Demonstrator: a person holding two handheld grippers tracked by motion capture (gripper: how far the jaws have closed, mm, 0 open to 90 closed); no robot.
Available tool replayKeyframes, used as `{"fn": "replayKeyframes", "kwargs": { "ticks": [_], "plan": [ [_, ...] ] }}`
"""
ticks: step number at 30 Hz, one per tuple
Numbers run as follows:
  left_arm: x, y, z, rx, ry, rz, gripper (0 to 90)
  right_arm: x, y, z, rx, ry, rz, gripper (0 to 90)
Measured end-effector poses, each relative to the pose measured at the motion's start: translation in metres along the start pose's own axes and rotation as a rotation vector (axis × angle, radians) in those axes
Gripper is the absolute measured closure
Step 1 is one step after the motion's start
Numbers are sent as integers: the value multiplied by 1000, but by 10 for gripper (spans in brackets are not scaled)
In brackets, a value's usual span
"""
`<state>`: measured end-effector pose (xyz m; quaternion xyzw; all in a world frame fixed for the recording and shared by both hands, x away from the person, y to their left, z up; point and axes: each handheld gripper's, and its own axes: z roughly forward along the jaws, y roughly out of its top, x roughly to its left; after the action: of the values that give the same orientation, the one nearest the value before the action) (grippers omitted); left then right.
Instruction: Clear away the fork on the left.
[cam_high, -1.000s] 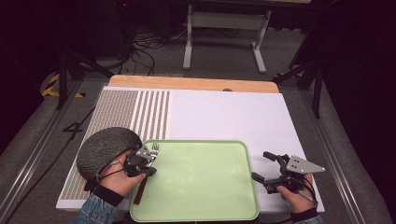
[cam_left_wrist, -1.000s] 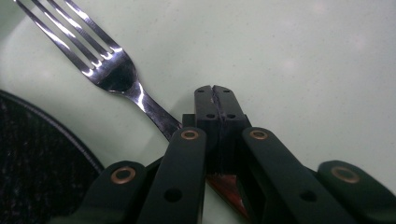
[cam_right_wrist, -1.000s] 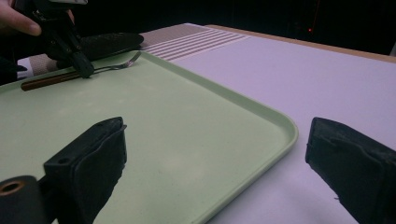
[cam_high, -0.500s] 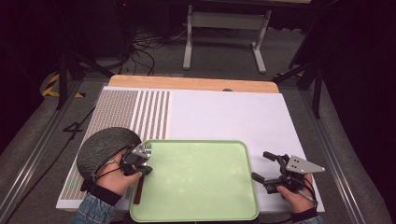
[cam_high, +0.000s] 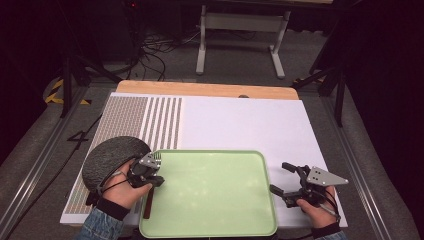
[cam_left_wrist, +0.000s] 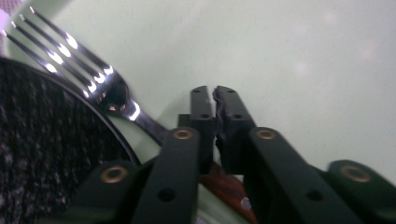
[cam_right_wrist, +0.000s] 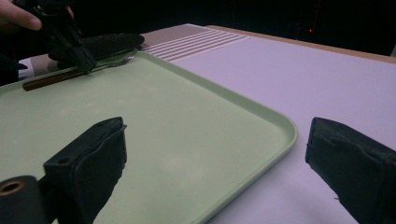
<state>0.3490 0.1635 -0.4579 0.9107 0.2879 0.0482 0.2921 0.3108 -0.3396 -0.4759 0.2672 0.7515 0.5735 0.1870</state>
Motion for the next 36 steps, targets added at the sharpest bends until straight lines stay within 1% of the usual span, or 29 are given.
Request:
{"fn": "replayKeyframes", "kwargs": {
  "ticks": [1, 2, 3, 4, 6, 7, 8, 9, 10, 11, 12, 15, 17, 18, 22, 24, 25, 26, 27, 30, 31, 32, 33, 36],
  "plan": [
    [0, 0, 0, 0, 0, 0, 819, 0, 0, 0, 0, 0, 0, 60],
    [-1, 0, -1, -17, -11, -3, 819, 0, 0, 0, -2, -3, 1, 60],
    [-1, 1, -3, -40, -9, 5, 788, 0, 0, 1, 2, -2, 2, 60],
    [-2, 1, -6, -73, 0, 3, 694, 0, 0, 2, 7, 1, -2, 60],
    [-3, 3, -8, -112, 10, 5, 582, 0, 0, 3, 9, 2, -3, 60],
    [-3, 3, -8, -112, 10, 5, 515, 0, 0, 3, 9, 2, -3, 60],
    [-4, 3, -9, -139, 15, 9, 438, 0, -1, 2, 9, 0, 1, 60],
    [-4, 3, -10, -148, 15, 10, 394, -1, -1, 3, 9, -1, 2, 60],
    [-4, 3, -11, -173, 14, 6, 336, 0, -1, 3, 10, 0, 1, 60],
    [-4, 3, -13, -214, 19, 15, 281, 0, -1, 3, 10, 0, -2, 60],
    [-4, 3, -14, -238, 22, 22, 237, 0, -1, 4, 9, 3, -3, 60],
    [-3, 1, -18, -296, 35, 26, 148, 0, -1, 4, 13, 3, -1, 59],
    [-2, 0, -19, -329, 36, 24, 110, 0, -1, 4, 8, 2, 0, 60],
    [-2, 0, -20, -342, 28, 26, 94, 0, -1, 3, 7, 2, 0, 60],
    [-2, -2, -23, -391, 17, 57, 64, 0, -1, 3, 7, 4, 0, 59],
    [-1, -5, -26, -431, 13, 66, 66, 0, -1, 4, 9, 1, -2, 59],
    [-1, -5, -26, -431, 13, 66, 55, 0, -1, 4, 11, 0, -3, 59],
    [1, -8, -25, -461, -1, 89, 36, 0, -1, 4, 11, -2, -3, 59],
    [1, -9, -25, -471, 6, 100, 32, 0, -1, 4, 10, -2, -1, 59],
    [1, -13, -25, -514, 22, 95, 35, 0, -1, 4, 9, -1, -2, 59],
    [1, -13, -25, -514, 22, 95, 35, 0, -1, 4, 9, -1, -2, 59],
    [2, -18, -27, -545, 26, 97, 35, 0, -1, 4, 9, -1, -4, 59],
    [2, -20, -27, -558, 27, 98, 35, 0, -1, 4, 8, -1, -2, 58],
    [3, -31, -29, -572, 17, 103, 35, 0, -1, 4, 8, -4, -3, 59]
  ]
}}
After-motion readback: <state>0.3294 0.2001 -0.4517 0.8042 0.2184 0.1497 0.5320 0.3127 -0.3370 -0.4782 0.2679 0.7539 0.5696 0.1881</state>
